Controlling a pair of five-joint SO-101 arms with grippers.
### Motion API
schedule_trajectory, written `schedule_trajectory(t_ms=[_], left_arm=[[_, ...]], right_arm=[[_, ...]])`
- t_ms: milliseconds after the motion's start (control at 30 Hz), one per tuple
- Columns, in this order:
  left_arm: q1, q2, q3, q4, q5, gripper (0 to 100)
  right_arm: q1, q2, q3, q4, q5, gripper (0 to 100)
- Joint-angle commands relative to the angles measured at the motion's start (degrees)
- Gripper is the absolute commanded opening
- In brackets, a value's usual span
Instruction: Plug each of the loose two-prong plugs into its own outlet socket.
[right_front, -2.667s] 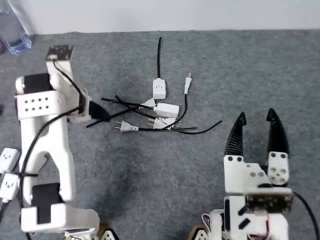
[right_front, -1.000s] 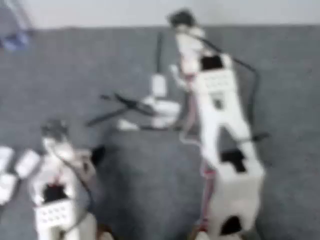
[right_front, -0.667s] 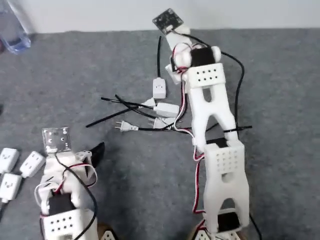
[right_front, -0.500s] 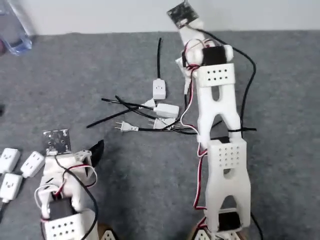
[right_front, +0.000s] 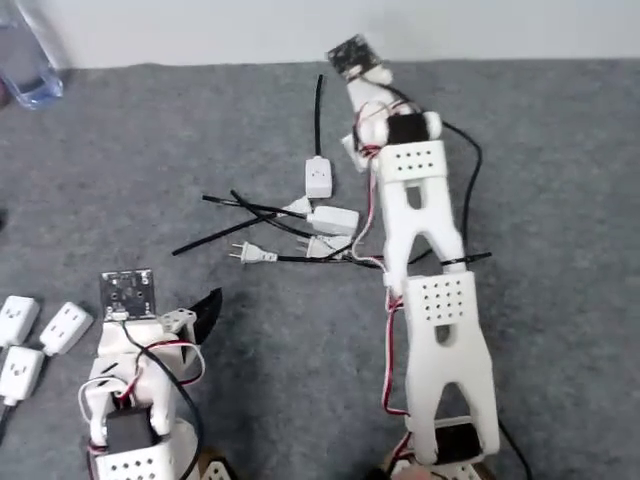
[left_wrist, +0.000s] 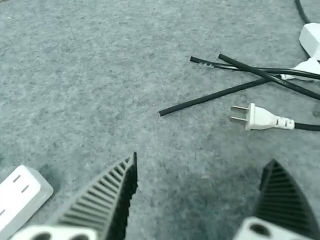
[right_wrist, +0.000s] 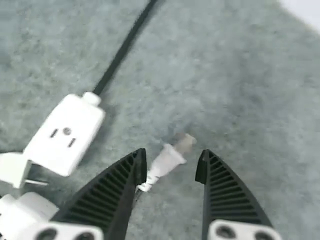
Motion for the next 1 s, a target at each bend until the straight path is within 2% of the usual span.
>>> schedule_trajectory(t_ms=[0,100,467,567,667,767,867,967], left_arm=[[0.4,-1.1,-0.1,0.0,0.4,37],[0.4,-1.1,-0.1,0.1,0.4,37],[0.4,-1.1,-0.1,-0.1,0.3,37],[0.4,-1.1,-0.1,-0.1,0.3,37],[0.4,-1.1,0.4,-0.5,0.3,37],[0.4,-1.1,0.4,-1.1,0.3,37],[0.4,-1.1,0.4,-1.1,0.3,37],[0.4,-1.1,0.4,-1.2,0.3,37]], right_arm=[[-0.7,0.3,-3.0,-0.3,1.6,17.7],[-0.5,2.2,-3.2,2.2,5.3,17.7],[-2.5,7.0,-3.3,17.6,26.8,17.6],[-3.0,6.6,-6.4,21.4,30.9,13.7],[-3.3,5.8,-13.2,25.6,31.5,10.3],[-3.1,5.1,-18.7,26.4,29.6,13.0],[-2.9,4.1,-18.4,26.4,28.8,18.0],[-2.8,3.7,-16.5,26.4,29.0,19.0]])
